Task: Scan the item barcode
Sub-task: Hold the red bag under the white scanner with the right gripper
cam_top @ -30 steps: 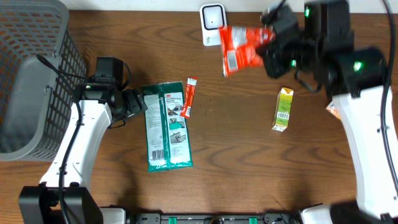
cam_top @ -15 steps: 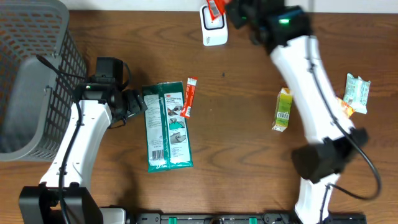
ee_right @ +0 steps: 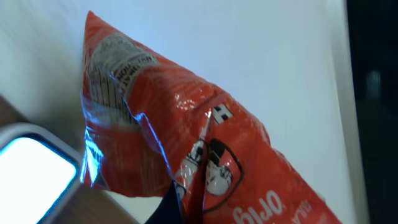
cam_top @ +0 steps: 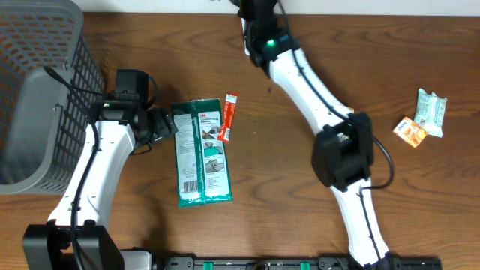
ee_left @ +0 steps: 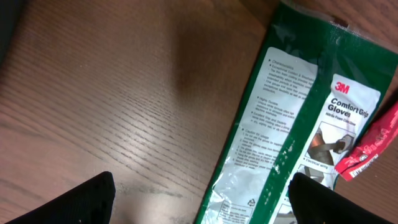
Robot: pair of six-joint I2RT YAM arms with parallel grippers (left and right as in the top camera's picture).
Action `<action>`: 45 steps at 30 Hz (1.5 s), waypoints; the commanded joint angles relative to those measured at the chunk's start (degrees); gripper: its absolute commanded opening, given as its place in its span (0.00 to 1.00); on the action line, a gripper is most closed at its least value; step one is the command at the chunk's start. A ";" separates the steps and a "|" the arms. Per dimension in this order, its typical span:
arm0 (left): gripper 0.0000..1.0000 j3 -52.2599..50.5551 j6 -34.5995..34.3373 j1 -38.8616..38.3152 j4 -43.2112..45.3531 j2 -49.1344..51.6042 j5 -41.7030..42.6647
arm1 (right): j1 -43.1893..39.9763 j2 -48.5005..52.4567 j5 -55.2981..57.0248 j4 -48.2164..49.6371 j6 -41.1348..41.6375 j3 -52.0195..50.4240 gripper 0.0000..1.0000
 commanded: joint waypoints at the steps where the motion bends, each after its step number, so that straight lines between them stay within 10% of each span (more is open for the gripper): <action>1: 0.90 0.46 0.52 0.13 -0.20 -0.04 -0.74 | 1.64 3.10 6.05 4.33 -16.61 1.22 0.01; 22: 0.90 0.46 0.52 0.13 -0.20 -0.04 -0.74 | 1.99 12.70 8.00 21.92 -32.48 1.11 0.01; 45: 0.90 0.46 0.52 0.13 -0.20 -0.04 -0.74 | 5.33 12.70 15.32 8.39 -17.75 -1.66 0.01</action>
